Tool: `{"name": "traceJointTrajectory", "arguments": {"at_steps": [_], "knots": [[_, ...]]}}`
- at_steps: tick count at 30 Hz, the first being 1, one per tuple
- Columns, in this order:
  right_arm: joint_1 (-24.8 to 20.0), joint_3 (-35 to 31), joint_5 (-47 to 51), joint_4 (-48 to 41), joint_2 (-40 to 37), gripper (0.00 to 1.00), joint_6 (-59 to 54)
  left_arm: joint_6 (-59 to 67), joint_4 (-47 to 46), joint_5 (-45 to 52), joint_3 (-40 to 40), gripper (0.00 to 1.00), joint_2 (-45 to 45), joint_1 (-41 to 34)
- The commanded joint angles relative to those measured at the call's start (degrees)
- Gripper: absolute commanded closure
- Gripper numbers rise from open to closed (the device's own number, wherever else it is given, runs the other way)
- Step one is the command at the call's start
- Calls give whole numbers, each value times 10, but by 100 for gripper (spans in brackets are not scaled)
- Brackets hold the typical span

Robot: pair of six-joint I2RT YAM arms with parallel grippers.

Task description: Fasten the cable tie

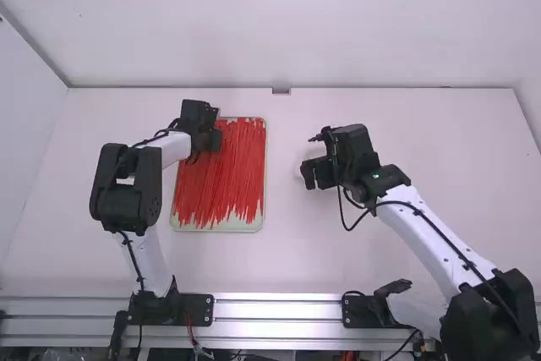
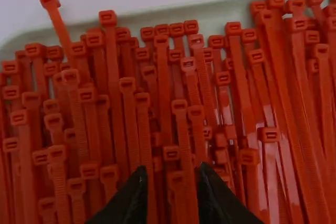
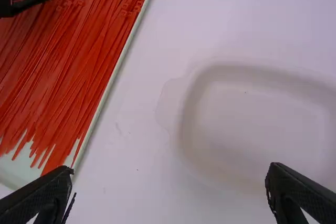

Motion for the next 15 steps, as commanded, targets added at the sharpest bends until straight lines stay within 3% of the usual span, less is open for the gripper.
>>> {"name": "traceJointTrajectory", "arguments": {"at_steps": [1, 10, 15], "knots": [[2, 1, 1, 1, 4, 2, 0, 5, 2, 10, -2, 78, 8, -4], [2, 1, 1, 1, 4, 2, 0, 17, 14, 5, -4, 80, 8, -4], [3, 1, 1, -1, 4, 2, 0, 17, 43, 6, -21, 76, 8, -4]]}}
